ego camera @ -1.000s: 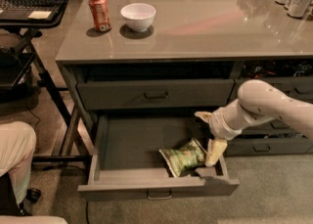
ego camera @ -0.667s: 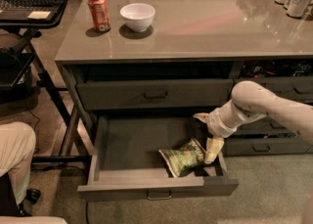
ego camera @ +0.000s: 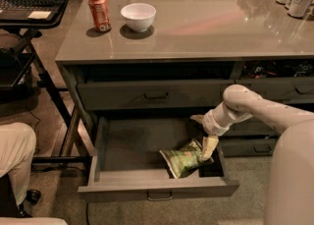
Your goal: Pick green jalapeno chip bag from middle drawer and place on counter
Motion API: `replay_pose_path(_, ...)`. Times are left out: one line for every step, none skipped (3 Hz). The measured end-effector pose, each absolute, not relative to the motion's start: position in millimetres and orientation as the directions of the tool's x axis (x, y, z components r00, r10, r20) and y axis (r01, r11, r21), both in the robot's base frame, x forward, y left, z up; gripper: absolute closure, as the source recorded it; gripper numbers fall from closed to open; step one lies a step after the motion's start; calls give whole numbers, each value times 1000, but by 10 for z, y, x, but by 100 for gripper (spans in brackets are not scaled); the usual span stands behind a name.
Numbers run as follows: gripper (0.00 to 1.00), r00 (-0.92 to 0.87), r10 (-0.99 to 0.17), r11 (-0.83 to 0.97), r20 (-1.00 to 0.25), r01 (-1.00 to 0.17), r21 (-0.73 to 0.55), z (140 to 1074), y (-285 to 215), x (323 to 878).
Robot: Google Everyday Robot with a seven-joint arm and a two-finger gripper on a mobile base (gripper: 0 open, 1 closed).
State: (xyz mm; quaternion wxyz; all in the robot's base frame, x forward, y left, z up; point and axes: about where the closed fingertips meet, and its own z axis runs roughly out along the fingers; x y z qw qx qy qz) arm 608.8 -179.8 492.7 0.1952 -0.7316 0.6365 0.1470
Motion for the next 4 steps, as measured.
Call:
replay_pose_path(0,156,-874,-117,-461,-987,-111,4645,-1815,6189)
replay_pose_path(0,165,-869,-111,-467,-984,-140,4382,-1870,6229)
replay_pose_path(0,153,-867,-96,-475,-985,-143,4125,-1916,6284)
replay_pose_path(0,137,-856,-72,-498,-987,-147,3965,-1880,6307)
